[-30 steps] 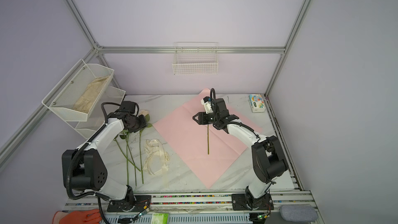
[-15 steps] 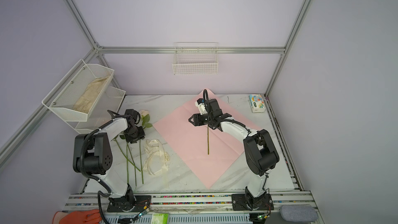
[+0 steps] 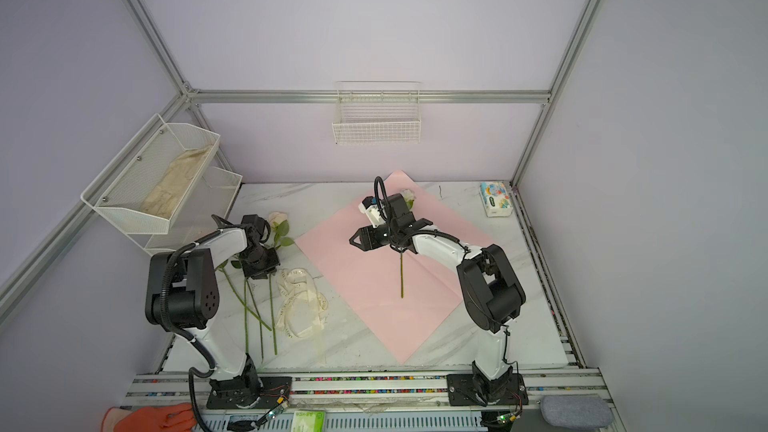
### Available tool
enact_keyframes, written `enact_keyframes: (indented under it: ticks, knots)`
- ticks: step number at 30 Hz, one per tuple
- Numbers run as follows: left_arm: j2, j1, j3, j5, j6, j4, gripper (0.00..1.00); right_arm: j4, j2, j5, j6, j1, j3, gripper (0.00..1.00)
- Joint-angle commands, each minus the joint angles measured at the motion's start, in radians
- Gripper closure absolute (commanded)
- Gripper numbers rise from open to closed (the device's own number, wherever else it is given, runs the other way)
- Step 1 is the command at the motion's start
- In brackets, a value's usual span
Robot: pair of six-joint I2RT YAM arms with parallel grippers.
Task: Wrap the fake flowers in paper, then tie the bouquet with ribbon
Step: 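Grasp a second rose stem with the left gripper near the ribbon, then lay the second rose beside the first on the paper with the left gripper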
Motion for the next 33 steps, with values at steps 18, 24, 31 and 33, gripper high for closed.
enact_keyframes:
  ticks: [18, 24, 31, 33]
  knots:
    - [-0.226, -0.177, 0.220, 0.068, 0.136, -0.190, 0.96, 0.076, -0.221, 0.423, 0.068, -0.097, -0.137, 0.30]
    - [-0.087, -0.365, 0.445, 0.313, 0.013, -0.073, 0.96, 0.092, -0.294, 0.368, 0.153, -0.288, -0.227, 0.26]
    - [0.321, -0.564, 0.919, 0.375, -0.057, -0.062, 0.96, 0.099, -0.291, 0.206, 0.199, -0.438, -0.299, 0.16]
    - [0.404, -0.585, 1.014, 0.352, -0.075, -0.066, 0.96, 0.097, -0.281, 0.149, 0.205, -0.477, -0.313, 0.16]
